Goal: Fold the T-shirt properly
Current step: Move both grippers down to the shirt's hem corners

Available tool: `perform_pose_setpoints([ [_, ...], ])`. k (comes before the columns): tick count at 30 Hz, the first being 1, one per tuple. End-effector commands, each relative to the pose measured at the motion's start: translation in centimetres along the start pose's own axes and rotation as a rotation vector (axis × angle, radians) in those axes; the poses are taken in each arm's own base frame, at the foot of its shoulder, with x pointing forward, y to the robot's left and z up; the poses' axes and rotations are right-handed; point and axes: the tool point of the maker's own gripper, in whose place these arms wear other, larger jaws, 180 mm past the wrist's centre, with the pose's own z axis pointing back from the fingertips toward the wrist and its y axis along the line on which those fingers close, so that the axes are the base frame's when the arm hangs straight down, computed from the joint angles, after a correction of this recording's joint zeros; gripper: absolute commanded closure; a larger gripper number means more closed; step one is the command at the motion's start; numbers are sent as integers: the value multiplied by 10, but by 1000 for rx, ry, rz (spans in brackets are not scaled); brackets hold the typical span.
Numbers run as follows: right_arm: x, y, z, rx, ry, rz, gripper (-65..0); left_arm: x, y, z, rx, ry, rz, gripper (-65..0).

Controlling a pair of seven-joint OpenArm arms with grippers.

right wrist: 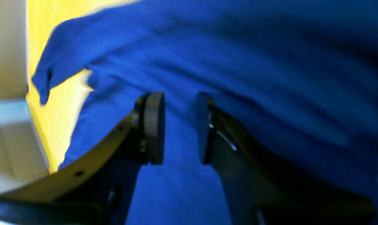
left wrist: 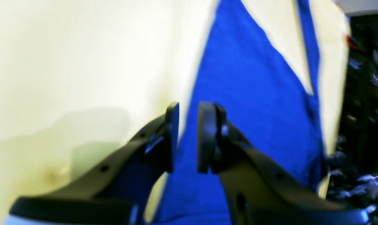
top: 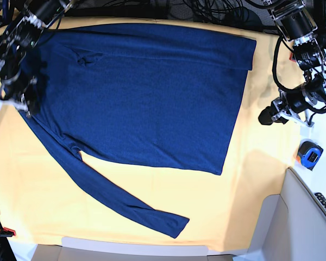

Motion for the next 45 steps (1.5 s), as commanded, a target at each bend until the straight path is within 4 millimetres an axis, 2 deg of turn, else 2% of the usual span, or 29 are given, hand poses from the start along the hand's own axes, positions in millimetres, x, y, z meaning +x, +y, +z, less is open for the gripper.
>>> perform_pose_setpoints([
  [1,27,19,3,30,-58,59,-159,7,-10,0,-31,-5,-5,-113],
  [3,43,33,0,43,-83,82,-159,2,-10,-7,-35,5,16,-113],
  [7,62,54,-9,95,-102,56,-159,-10,-10,-18,-43,25,49,-113],
  [10,65,66,-22,140,-81,5,-159,-13,-10,-21,-45,32,58,-113],
  [15,45,85,-48,333,33,-105,-156,-12,-10,-20,-43,31,56,-113],
  [17,36,87,-56,382,74,-172,-156,-11,-10,-20,-43,29,55,-113],
  [21,34,91,-68,398,102,-228,-157,-8,-11,-20,-45,23,51,-113],
  [23,37,92,-69,396,88,-228,-158,2,-18,-20,-53,5,39,-120],
  [28,61,108,-69,363,57,-119,-159,17,-18,-22,-6,-13,5,-178],
  [34,97,115,-71,192,13,113,-161,18,-23,-38,1,35,-1,-181],
  [36,112,117,-68,121,-7,202,-181,17,-20,-40,3,36,13,-181],
  [40,133,108,-66,0,-24,298,-244,11,-19,-50,5,47,16,-181],
  [45,146,92,-62,-56,-37,316,-268,2,-18,-62,14,68,6,-181],
])
